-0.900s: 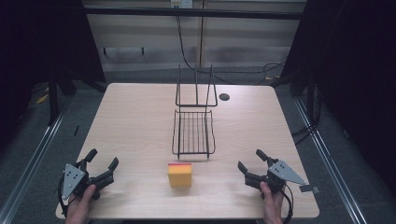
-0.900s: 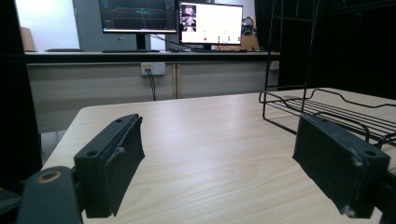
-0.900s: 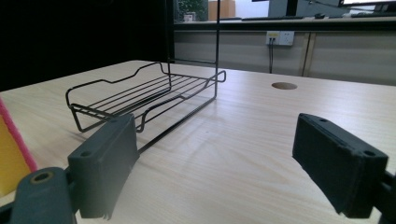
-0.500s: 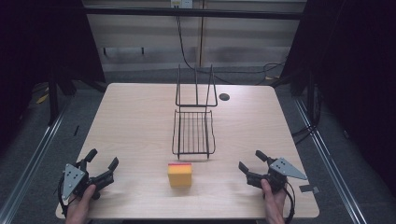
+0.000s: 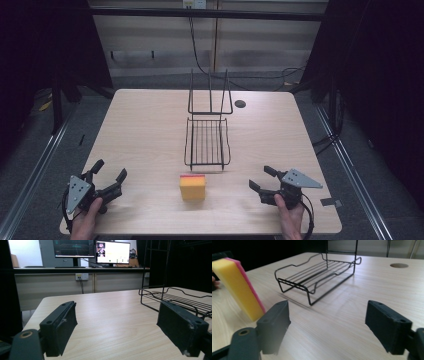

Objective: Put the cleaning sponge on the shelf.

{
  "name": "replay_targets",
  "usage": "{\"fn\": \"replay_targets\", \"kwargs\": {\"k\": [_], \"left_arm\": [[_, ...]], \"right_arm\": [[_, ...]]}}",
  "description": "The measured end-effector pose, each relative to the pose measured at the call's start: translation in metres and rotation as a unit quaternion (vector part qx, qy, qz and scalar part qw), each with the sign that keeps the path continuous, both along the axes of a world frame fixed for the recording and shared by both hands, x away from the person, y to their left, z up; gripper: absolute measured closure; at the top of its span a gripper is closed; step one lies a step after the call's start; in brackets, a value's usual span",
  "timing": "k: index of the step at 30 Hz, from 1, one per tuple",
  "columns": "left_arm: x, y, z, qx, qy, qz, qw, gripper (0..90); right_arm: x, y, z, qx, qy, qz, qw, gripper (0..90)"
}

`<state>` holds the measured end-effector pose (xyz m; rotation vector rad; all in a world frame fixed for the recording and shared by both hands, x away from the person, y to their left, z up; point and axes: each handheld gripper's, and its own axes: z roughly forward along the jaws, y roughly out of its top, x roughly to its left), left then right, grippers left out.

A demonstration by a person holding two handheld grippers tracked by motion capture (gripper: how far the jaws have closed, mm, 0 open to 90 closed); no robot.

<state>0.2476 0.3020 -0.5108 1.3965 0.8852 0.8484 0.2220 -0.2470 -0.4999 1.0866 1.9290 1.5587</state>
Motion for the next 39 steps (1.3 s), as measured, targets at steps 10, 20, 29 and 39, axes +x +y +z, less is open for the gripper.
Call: {"fn": "replay_targets", "kwargs": {"k": [10,20,29,39], "left_arm": [[0.0,0.0,0.0,0.0,0.0,0.0,1.0,15.5],[0.0,0.0,0.0,0.0,0.0,0.0,1.0,15.6],[0.0,0.0,0.0,0.0,0.0,0.0,1.0,15.6],[0.0,0.0,0.0,0.0,0.0,0.0,1.0,15.6]], "right_arm": [[0.0,0.018,0.007,-0.004,0.025,0.047,0.9985,19.6],[0.0,0.03,0.016,-0.001,0.024,0.104,0.9943,30.1],[0.007,0.049,0.021,-0.007,0.044,0.152,0.9873,32.2],[0.012,0.067,0.025,-0.01,0.048,0.2,0.9786,35.4]]}}
